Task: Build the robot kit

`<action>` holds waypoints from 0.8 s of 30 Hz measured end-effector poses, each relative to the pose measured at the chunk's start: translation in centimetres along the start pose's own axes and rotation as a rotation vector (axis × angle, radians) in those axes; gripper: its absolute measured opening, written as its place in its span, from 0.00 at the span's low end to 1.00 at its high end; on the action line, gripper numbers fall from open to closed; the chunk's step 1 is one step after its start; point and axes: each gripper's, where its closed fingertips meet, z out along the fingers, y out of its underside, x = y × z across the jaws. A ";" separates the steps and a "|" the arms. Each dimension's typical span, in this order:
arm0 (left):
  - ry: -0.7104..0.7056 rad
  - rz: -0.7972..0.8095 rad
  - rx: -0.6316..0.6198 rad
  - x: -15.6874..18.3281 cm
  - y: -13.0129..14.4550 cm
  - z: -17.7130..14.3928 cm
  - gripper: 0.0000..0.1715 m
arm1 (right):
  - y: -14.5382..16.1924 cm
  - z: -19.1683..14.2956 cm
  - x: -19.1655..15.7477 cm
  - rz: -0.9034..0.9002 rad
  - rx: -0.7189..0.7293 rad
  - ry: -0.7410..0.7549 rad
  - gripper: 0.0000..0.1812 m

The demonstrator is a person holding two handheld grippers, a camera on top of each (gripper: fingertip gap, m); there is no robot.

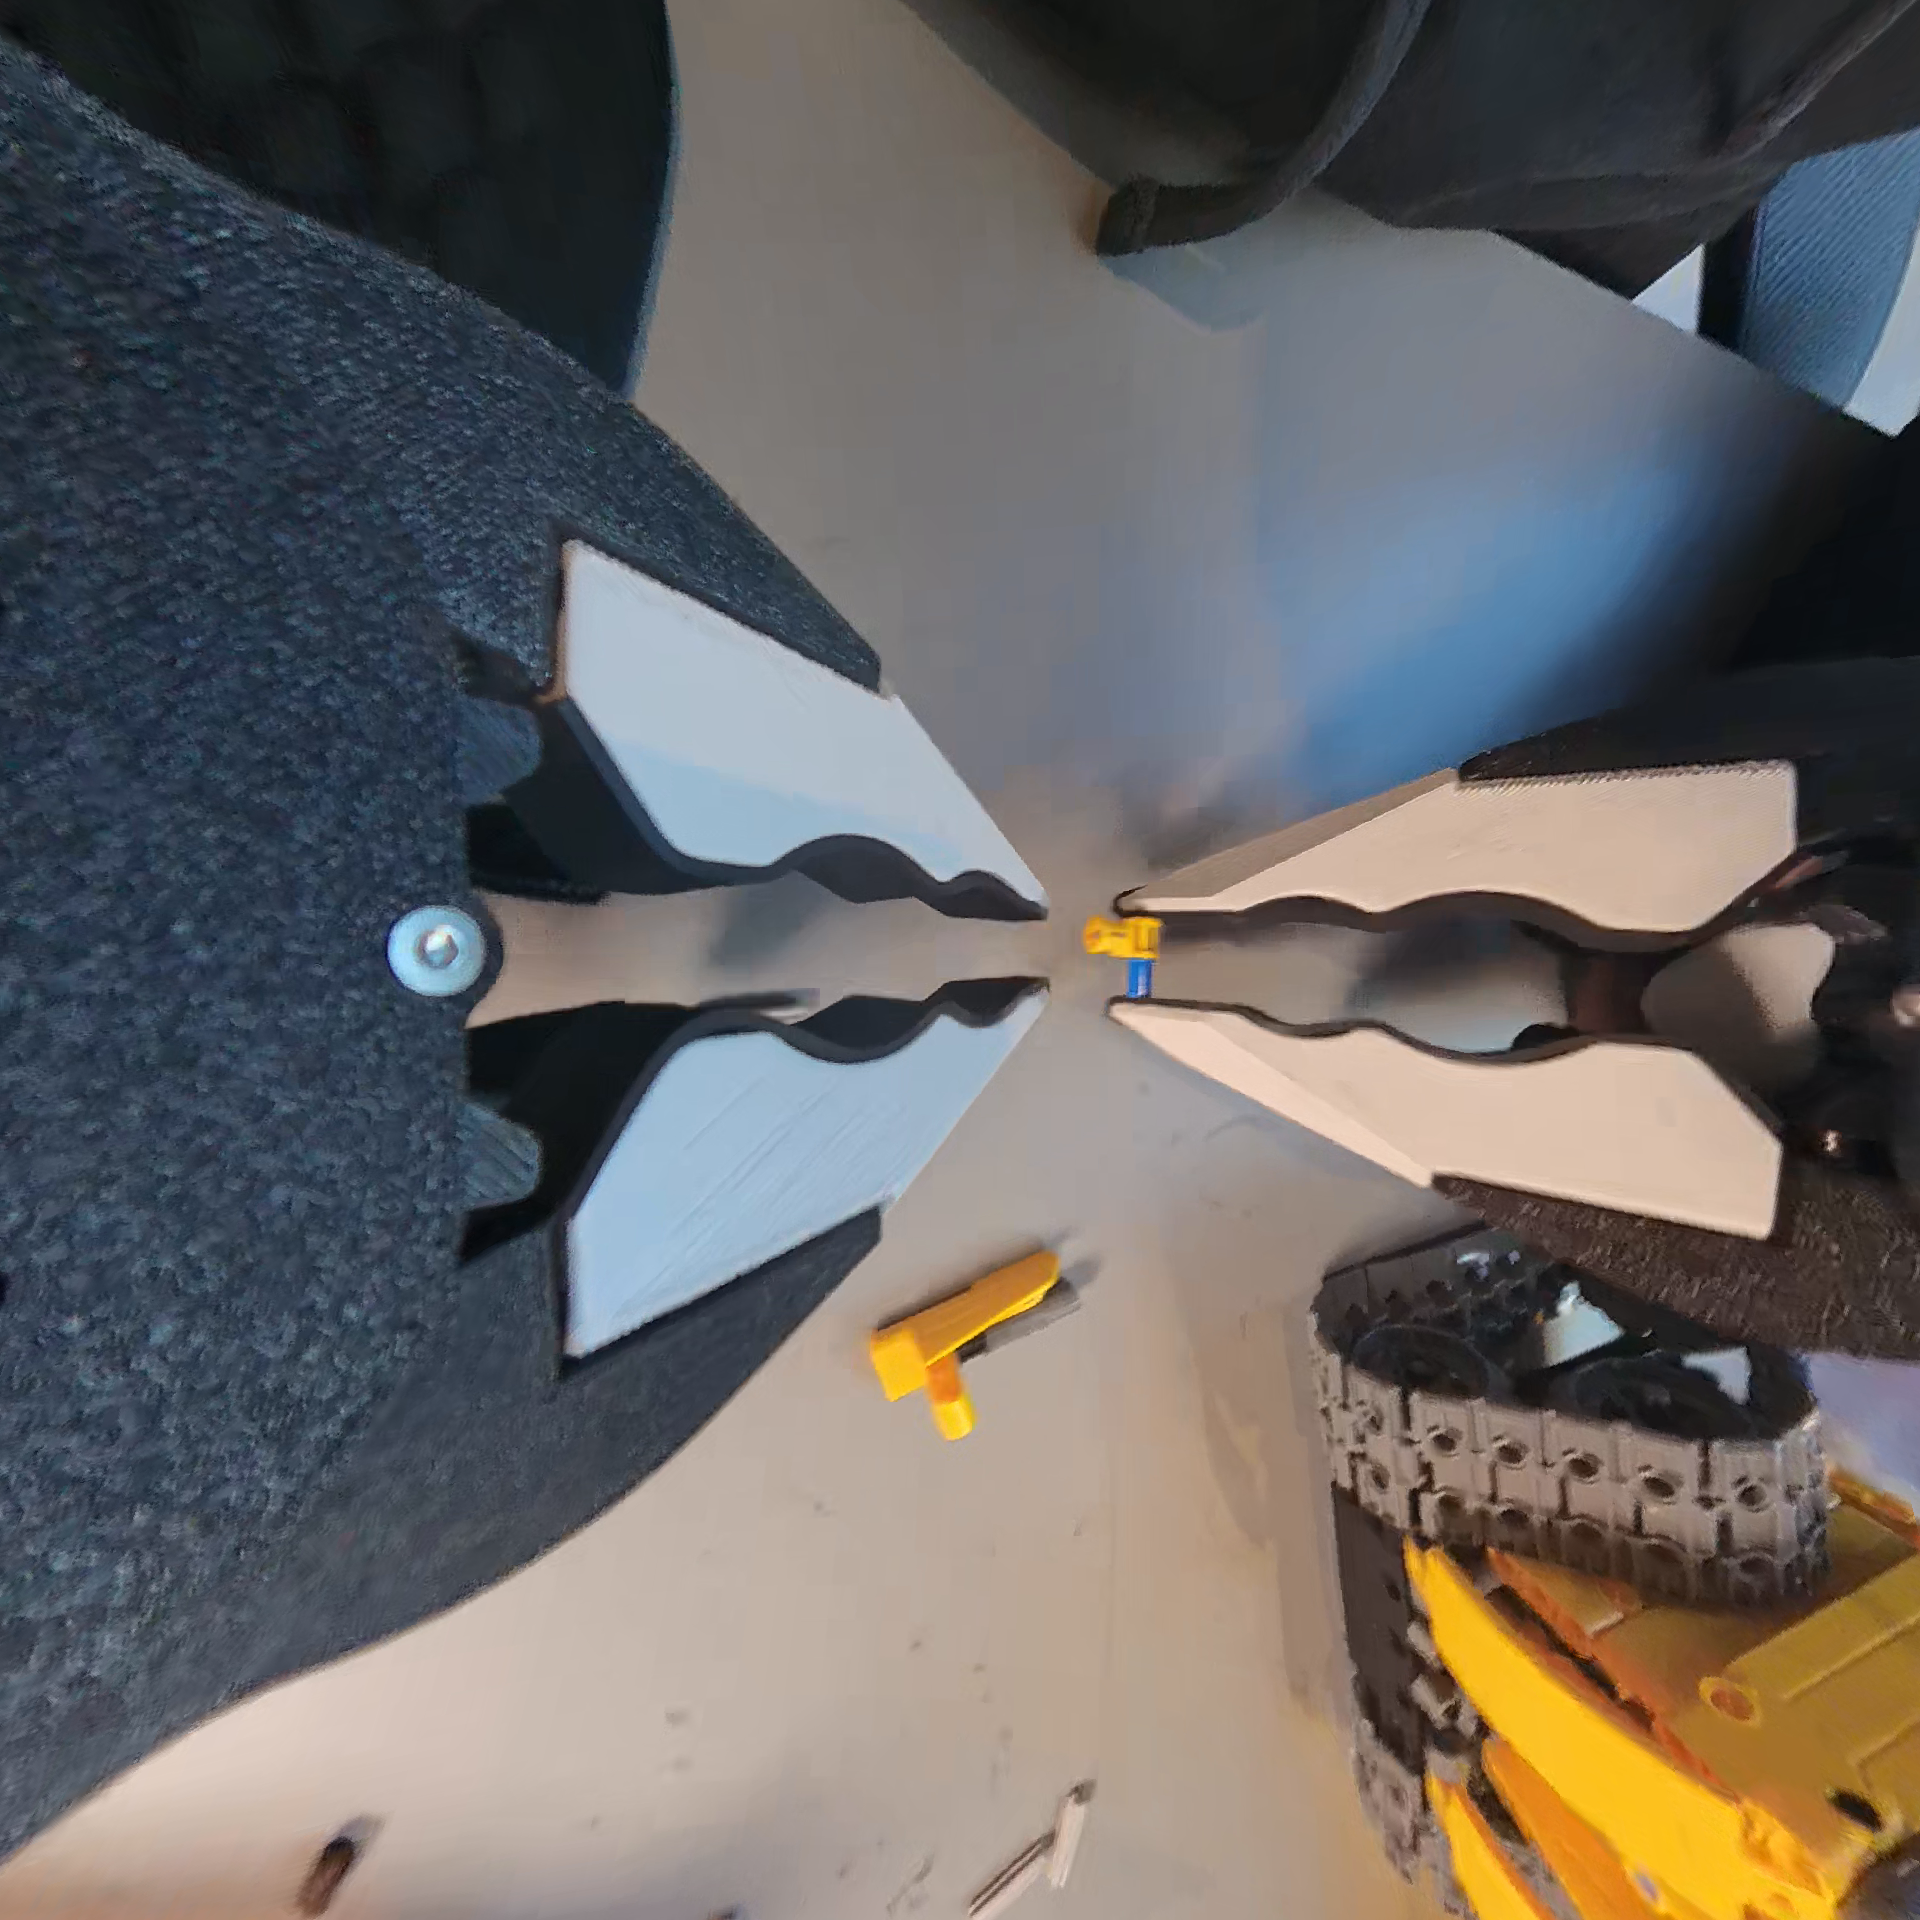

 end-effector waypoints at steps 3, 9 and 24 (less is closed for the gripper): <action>0.018 -0.033 -0.060 -0.1 0.9 0.5 0.09 | 2.1 -2.2 1.2 0.076 -0.066 0.020 0.08; 0.060 -0.083 -0.064 0.0 0.9 0.6 0.09 | 5.4 -3.2 1.6 0.140 -0.187 0.011 0.07; 0.074 -0.149 0.047 -0.6 -0.6 -0.1 0.14 | 1.4 -2.1 1.0 0.093 -0.024 -0.046 0.02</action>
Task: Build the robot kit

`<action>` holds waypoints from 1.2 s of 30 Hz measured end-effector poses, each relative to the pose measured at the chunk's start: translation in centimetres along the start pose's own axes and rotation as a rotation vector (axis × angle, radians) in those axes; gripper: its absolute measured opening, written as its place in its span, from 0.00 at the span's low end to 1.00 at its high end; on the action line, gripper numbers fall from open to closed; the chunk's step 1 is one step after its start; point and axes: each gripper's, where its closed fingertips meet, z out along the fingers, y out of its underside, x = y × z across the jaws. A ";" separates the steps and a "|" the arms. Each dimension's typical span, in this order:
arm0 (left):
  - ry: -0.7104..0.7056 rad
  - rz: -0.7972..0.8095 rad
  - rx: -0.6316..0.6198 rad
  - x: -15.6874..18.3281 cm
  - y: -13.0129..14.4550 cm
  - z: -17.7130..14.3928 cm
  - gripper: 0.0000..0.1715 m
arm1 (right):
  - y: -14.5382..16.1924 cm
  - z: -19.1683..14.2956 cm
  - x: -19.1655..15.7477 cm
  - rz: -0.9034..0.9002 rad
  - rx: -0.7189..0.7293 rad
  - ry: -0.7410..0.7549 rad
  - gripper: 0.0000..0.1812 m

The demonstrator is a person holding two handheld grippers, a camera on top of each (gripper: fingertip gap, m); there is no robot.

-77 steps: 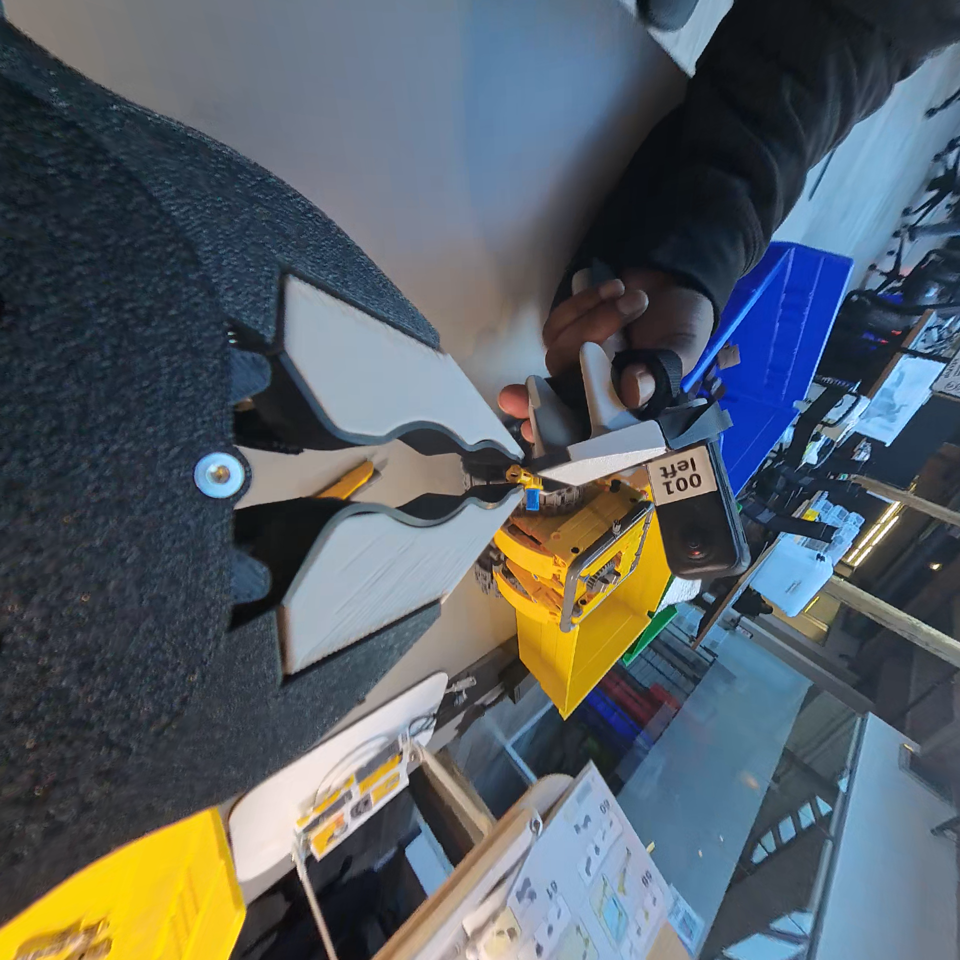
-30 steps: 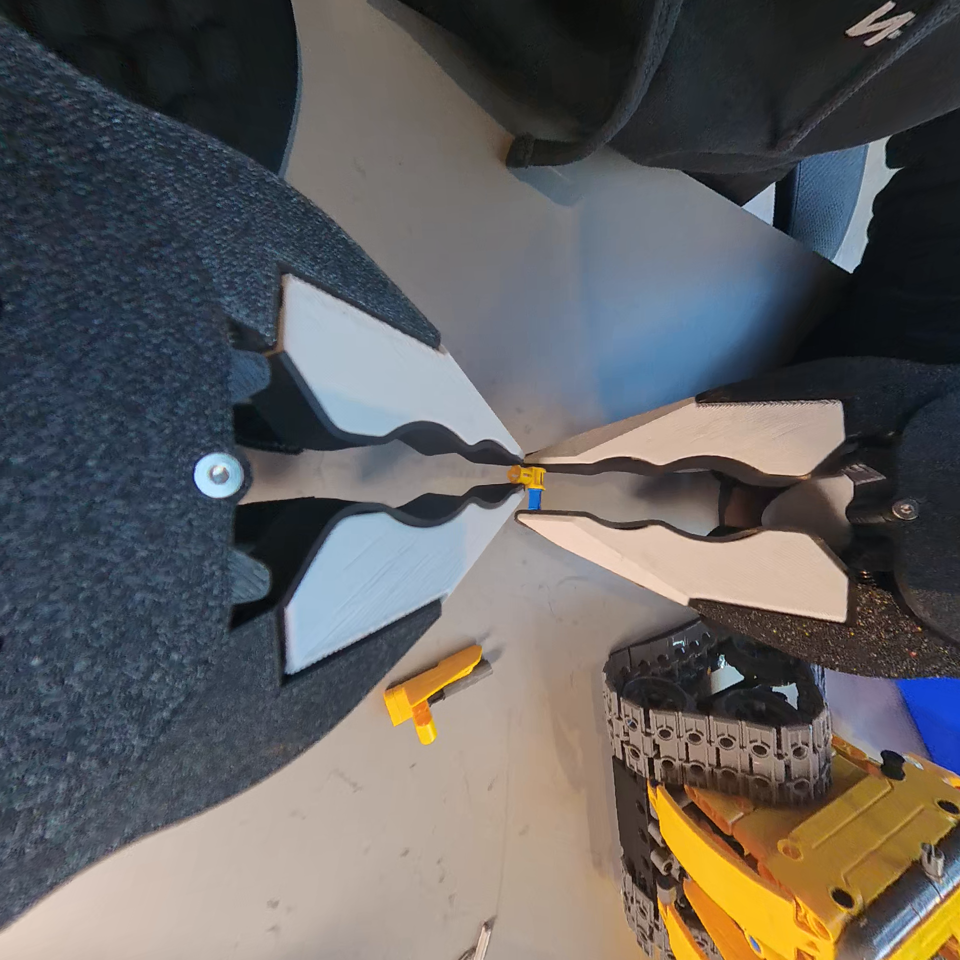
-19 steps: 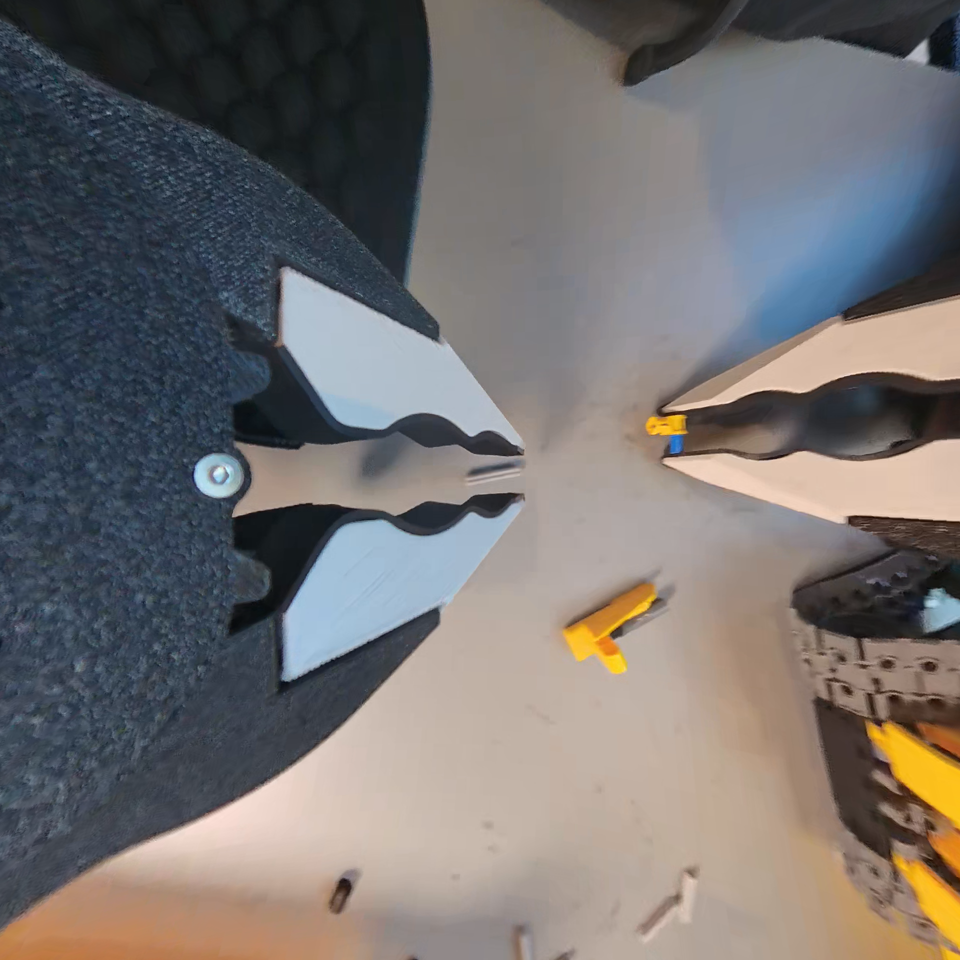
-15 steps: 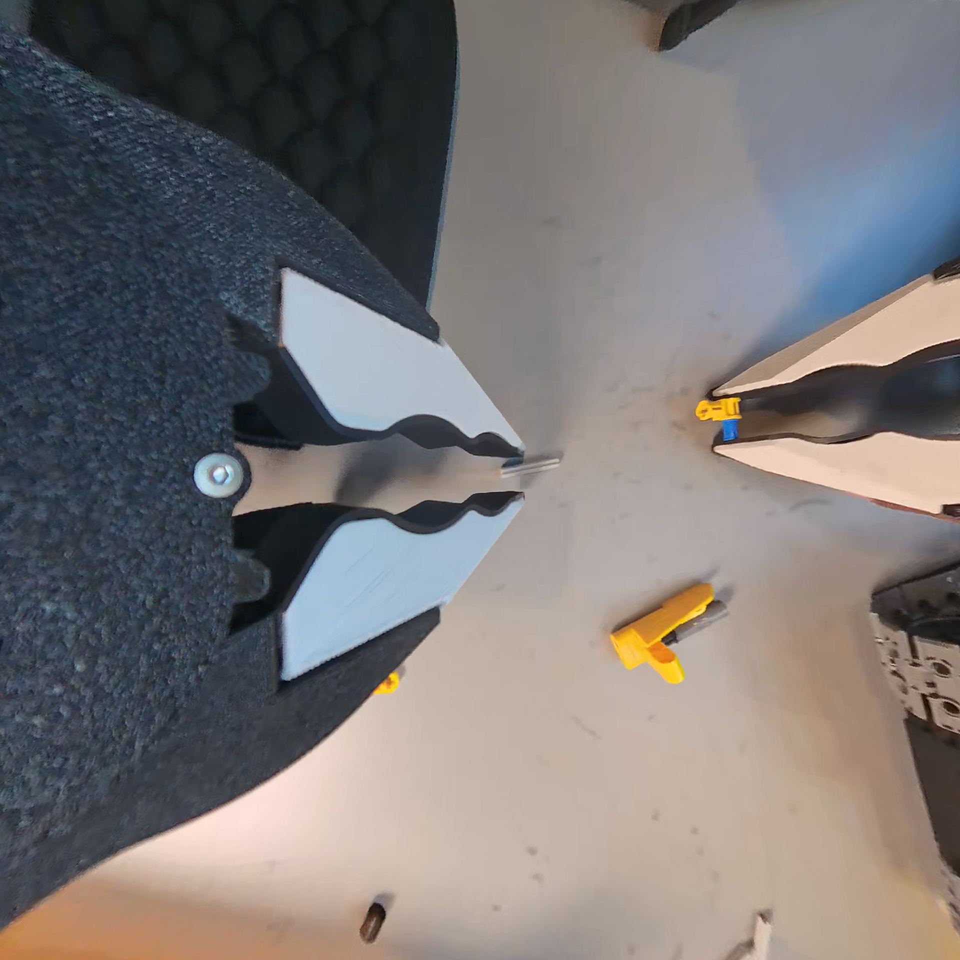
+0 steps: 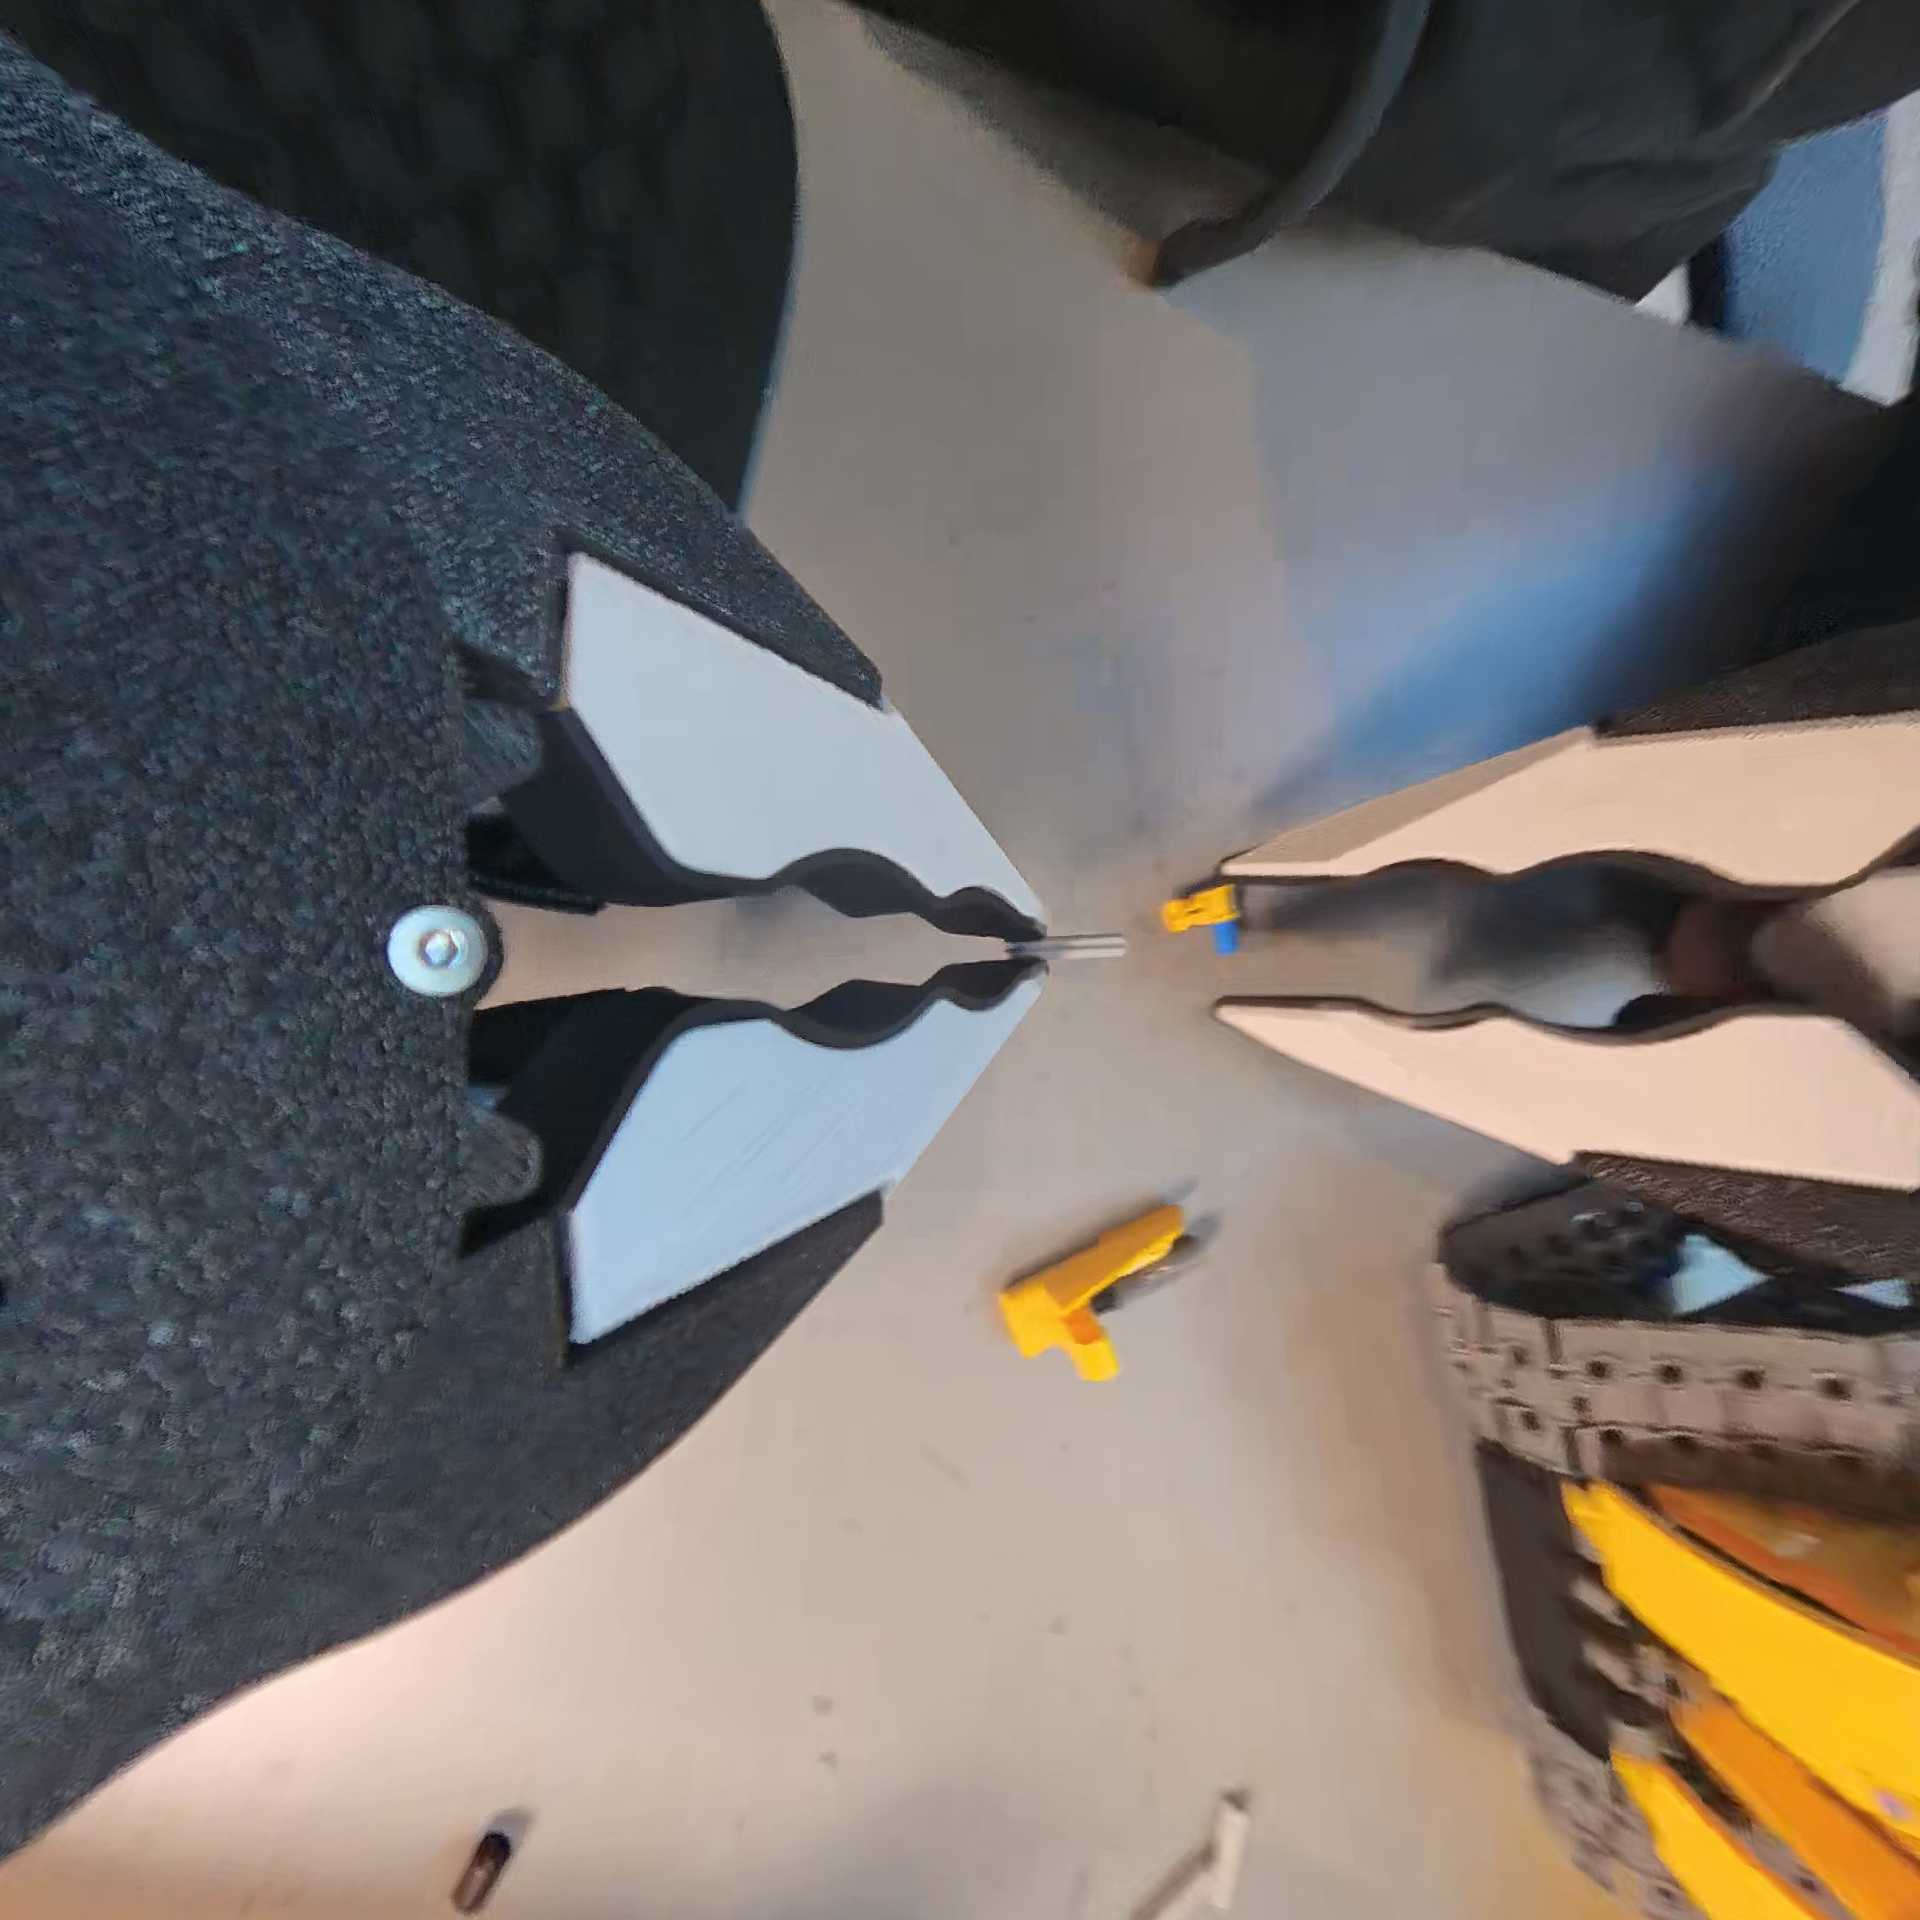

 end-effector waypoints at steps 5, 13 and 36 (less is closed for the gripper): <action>-0.004 0.065 0.115 0.8 -2.2 -0.8 0.10 | -2.1 0.7 -0.8 -0.028 0.046 -0.003 0.02; -0.009 0.053 0.153 1.0 -2.6 -0.7 0.02 | -2.6 0.9 -1.1 -0.029 0.081 -0.003 0.02; -0.067 0.084 0.596 1.0 -8.3 -6.6 0.02 | -9.5 -3.9 -0.8 -0.030 0.585 0.054 0.02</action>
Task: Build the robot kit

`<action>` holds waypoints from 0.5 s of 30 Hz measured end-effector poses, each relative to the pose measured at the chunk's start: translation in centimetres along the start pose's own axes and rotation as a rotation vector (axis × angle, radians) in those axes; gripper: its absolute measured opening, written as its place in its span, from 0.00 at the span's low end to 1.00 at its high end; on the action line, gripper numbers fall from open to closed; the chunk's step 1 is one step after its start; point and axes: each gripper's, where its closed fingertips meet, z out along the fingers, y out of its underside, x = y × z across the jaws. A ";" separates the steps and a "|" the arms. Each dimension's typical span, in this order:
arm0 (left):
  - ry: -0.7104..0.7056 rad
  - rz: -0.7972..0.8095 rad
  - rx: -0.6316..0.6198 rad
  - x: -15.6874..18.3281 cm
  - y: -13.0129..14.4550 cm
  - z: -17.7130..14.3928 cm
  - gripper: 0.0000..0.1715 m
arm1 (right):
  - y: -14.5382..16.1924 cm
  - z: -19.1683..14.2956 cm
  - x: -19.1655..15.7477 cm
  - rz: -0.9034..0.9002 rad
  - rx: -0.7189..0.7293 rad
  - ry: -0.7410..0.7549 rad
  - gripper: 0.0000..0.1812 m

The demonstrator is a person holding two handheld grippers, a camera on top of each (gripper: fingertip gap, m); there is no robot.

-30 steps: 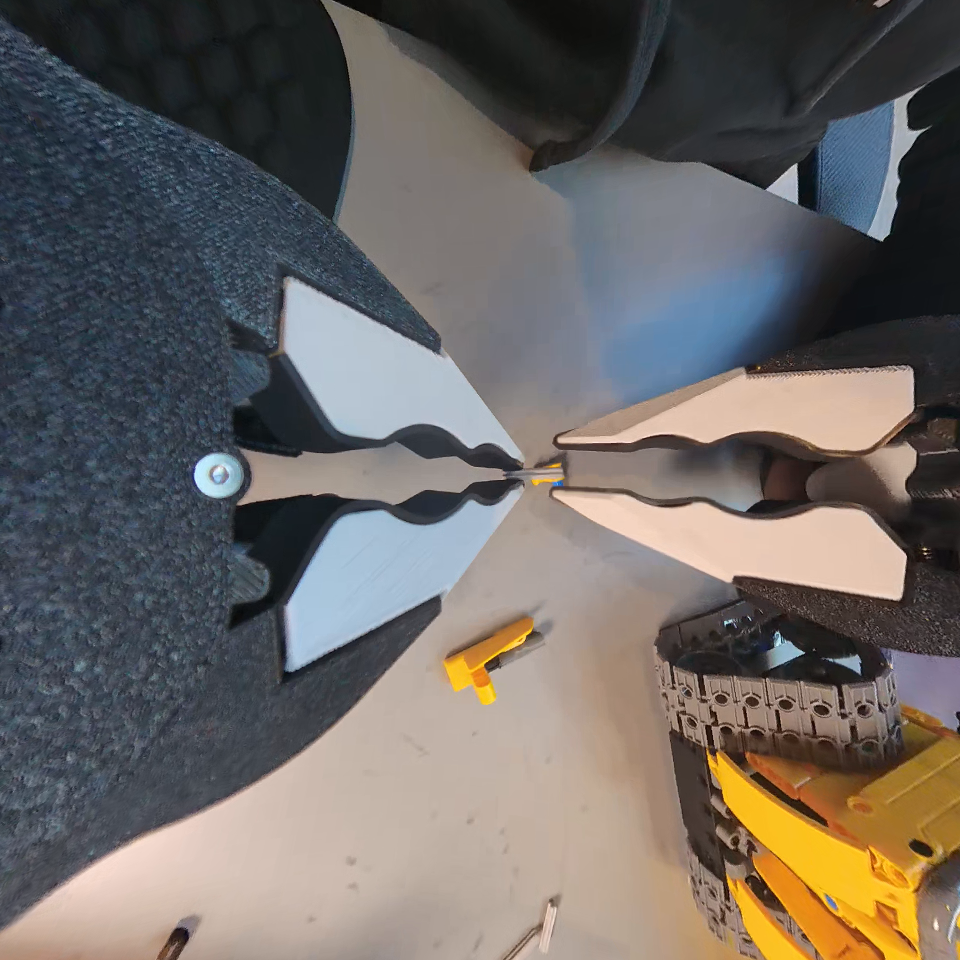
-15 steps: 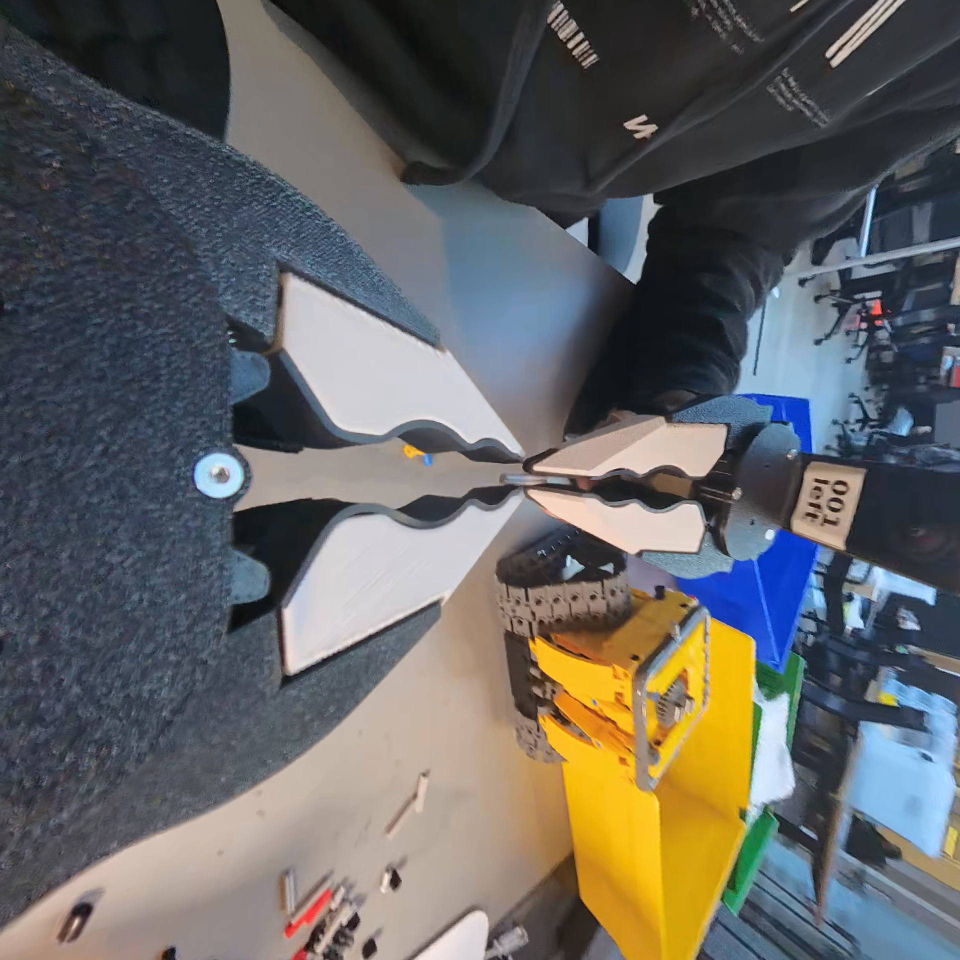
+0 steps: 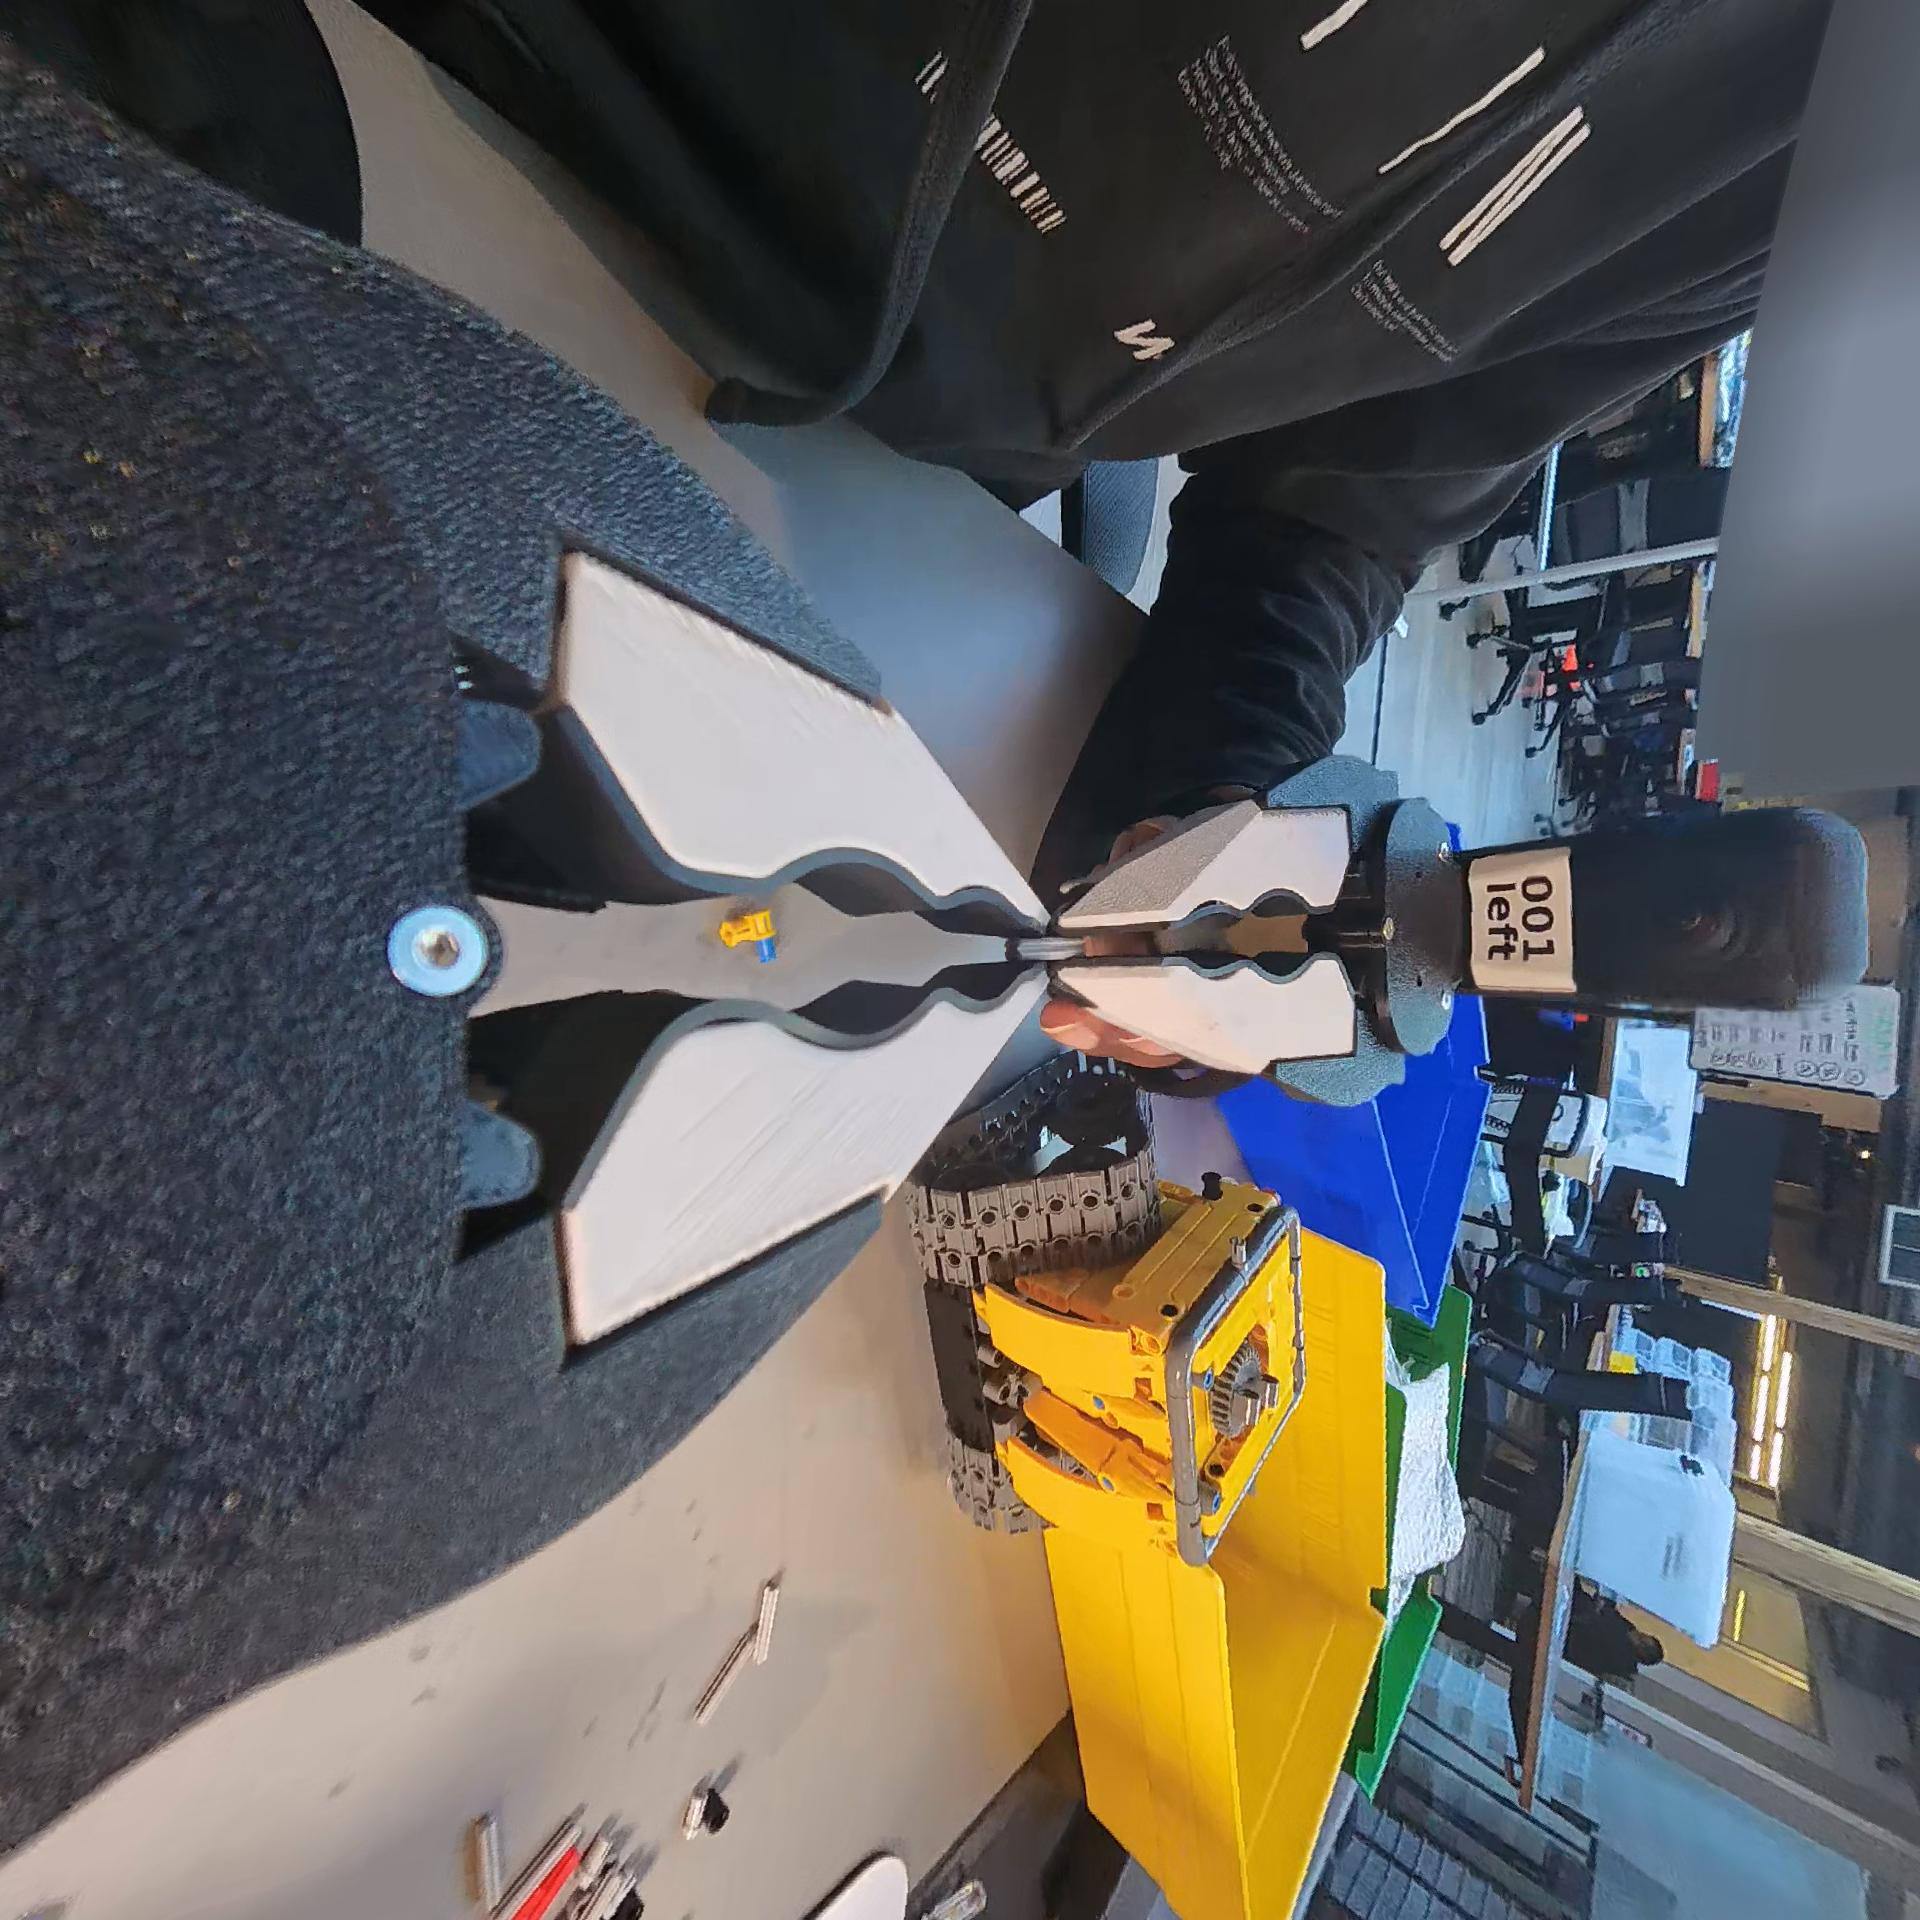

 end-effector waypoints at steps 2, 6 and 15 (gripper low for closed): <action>-0.021 0.039 -0.006 0.0 0.0 0.0 0.02 | 0.0 0.0 0.0 0.020 0.009 -0.008 0.03; -0.072 0.119 -0.033 -0.2 0.3 0.1 0.02 | 0.1 0.1 0.2 0.072 0.022 -0.017 0.02; 0.013 -0.082 -0.401 -0.4 7.4 -0.4 0.15 | 5.5 -1.6 2.7 0.035 -0.209 0.067 0.02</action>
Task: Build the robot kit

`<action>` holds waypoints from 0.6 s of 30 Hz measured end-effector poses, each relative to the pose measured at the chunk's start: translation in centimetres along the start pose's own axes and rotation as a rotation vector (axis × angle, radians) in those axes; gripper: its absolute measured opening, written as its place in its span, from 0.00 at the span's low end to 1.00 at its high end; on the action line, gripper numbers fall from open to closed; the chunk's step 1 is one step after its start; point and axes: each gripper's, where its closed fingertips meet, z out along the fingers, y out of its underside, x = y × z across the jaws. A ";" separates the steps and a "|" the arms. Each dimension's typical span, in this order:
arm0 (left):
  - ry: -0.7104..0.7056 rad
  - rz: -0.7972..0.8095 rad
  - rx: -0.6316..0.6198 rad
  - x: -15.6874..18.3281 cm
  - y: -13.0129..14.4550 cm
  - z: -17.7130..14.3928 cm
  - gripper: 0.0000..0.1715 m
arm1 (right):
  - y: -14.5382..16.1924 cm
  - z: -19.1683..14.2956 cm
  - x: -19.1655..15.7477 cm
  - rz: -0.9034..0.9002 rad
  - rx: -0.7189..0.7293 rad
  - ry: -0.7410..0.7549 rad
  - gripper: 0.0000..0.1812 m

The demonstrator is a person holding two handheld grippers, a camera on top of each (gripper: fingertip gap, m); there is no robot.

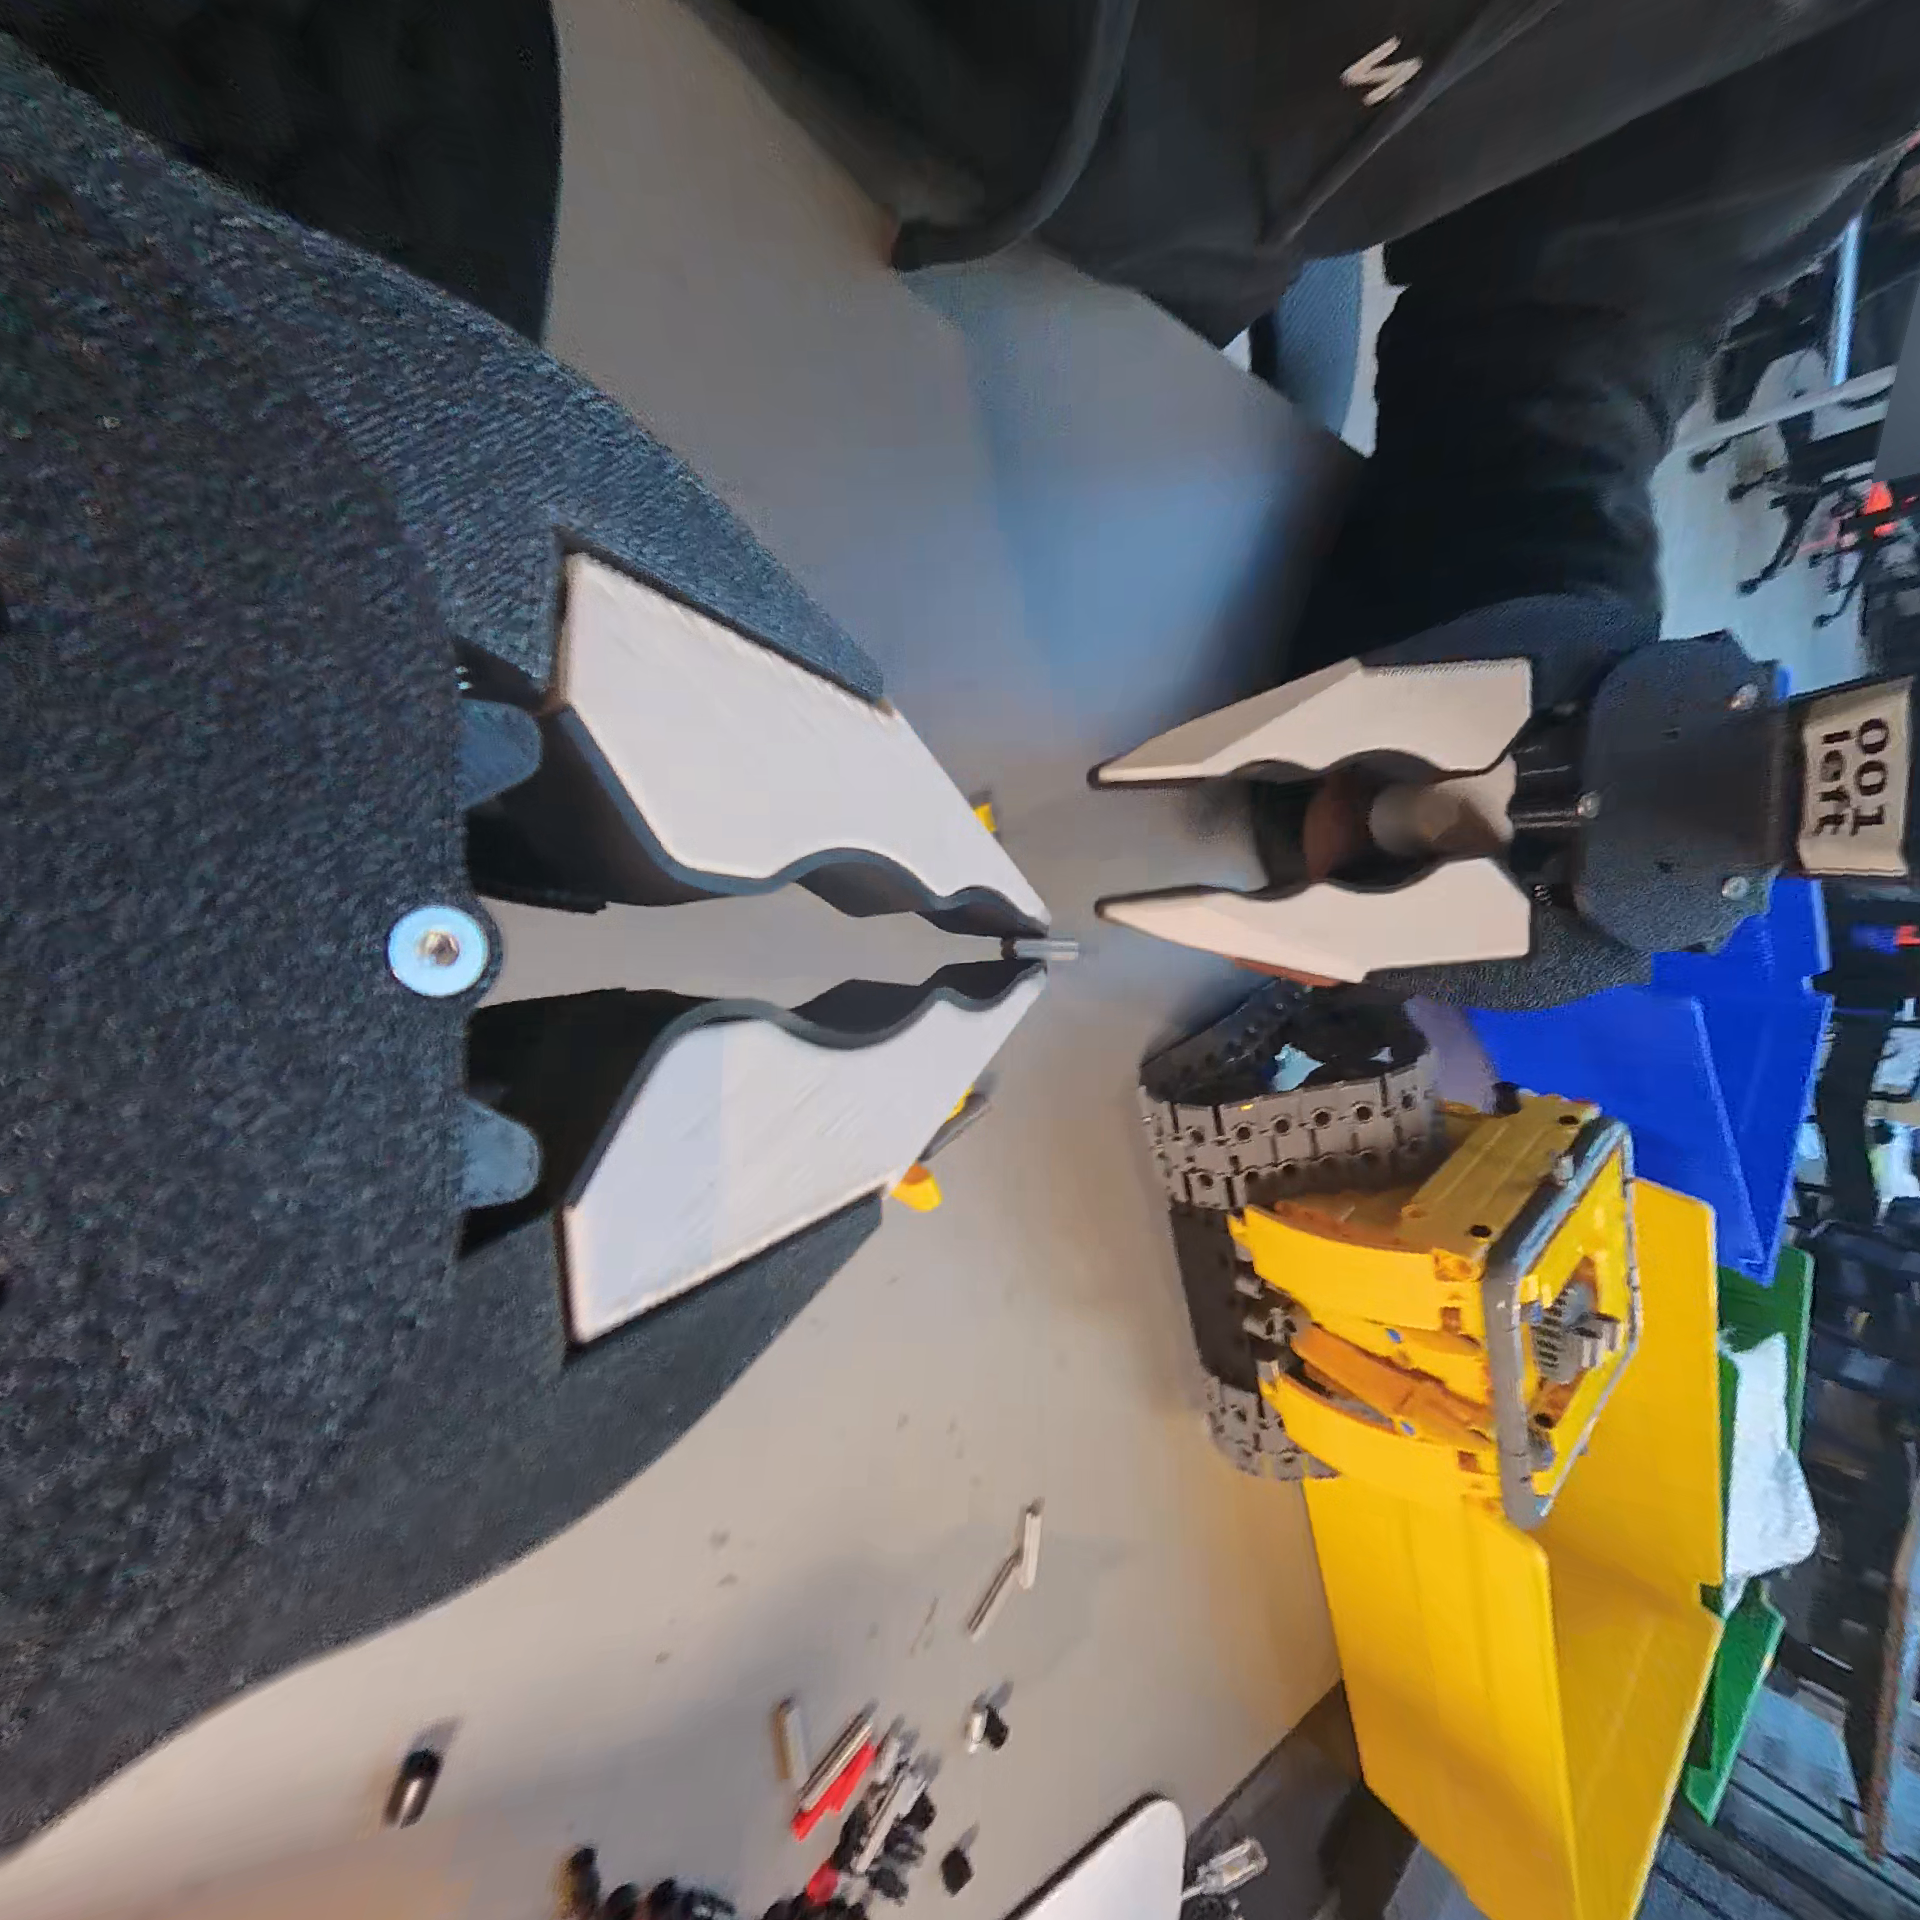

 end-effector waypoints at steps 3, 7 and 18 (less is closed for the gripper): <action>0.018 0.045 -0.104 0.8 1.4 1.1 0.12 | 1.2 -0.2 0.4 0.003 -0.045 0.006 0.02; -0.007 0.092 -0.211 0.9 3.0 2.0 0.07 | 2.1 0.3 0.1 -0.008 -0.088 -0.005 0.02; -0.024 0.156 -0.286 0.8 4.1 2.8 0.05 | 2.5 1.3 -2.4 -0.028 -0.119 -0.111 0.02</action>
